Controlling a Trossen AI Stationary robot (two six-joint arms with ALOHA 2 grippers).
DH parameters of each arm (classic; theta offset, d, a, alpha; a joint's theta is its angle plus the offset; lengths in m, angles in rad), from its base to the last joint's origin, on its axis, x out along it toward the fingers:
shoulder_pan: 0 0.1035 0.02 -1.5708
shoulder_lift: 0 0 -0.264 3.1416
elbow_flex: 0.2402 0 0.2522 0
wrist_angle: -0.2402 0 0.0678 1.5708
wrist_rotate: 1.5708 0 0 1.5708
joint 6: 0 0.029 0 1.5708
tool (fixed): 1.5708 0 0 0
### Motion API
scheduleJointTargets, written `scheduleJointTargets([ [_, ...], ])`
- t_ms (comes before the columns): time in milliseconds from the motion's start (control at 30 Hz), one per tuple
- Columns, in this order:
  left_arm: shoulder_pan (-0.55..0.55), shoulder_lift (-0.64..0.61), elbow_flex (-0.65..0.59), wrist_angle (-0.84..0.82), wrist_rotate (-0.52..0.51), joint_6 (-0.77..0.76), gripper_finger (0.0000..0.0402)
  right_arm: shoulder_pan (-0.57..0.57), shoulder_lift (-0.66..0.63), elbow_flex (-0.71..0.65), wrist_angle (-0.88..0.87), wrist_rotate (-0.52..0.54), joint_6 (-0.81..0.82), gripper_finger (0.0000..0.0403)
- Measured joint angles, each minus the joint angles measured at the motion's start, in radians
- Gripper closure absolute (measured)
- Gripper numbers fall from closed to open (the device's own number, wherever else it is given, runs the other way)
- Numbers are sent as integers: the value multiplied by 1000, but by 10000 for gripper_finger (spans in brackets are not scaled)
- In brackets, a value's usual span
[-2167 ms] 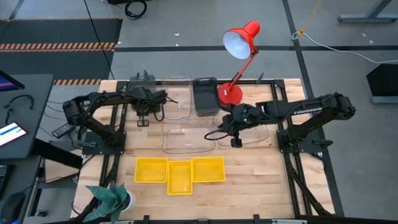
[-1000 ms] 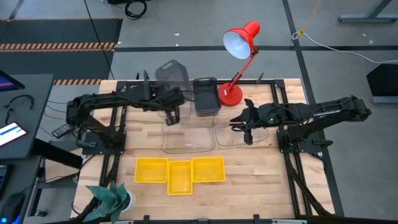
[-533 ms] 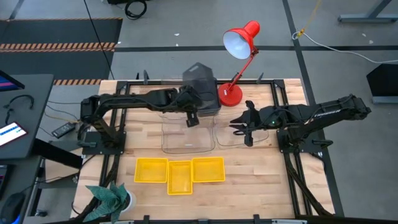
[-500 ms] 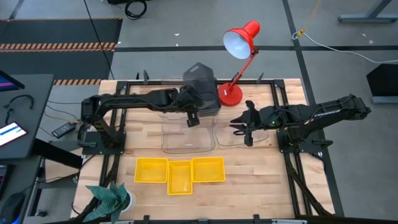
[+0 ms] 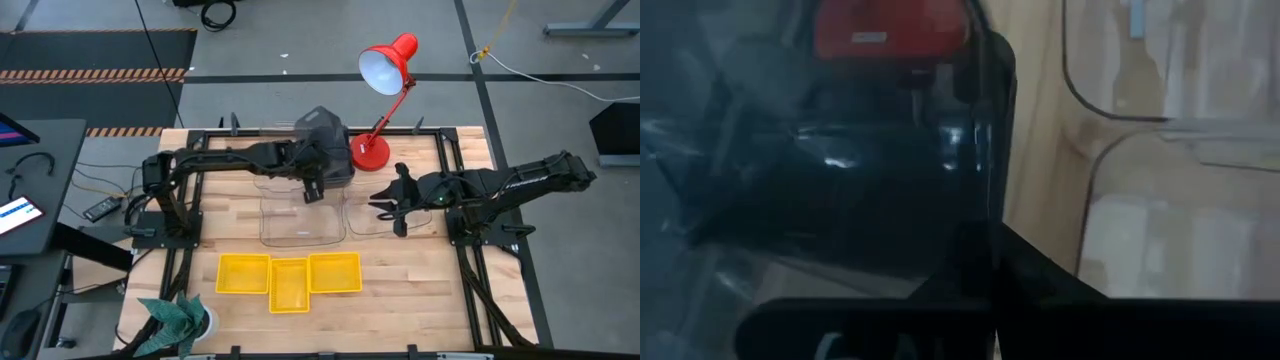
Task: Stack baskets by color
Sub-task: Stack the left black bin on the black bins
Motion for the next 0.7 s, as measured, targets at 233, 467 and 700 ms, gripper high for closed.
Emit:
scheduleJointTargets([
  [233, 13, 4, 80, -69, 95, -16, 401, 5, 0, 0, 11, 0, -3, 330],
  [467, 18, 34, 79, -21, 10, 32, 401, 15, 0, 0, 11, 0, 0, 330],
  [700, 20, 90, 79, -58, 37, 37, 401, 38, 0, 0, 13, 8, -2, 330],
])
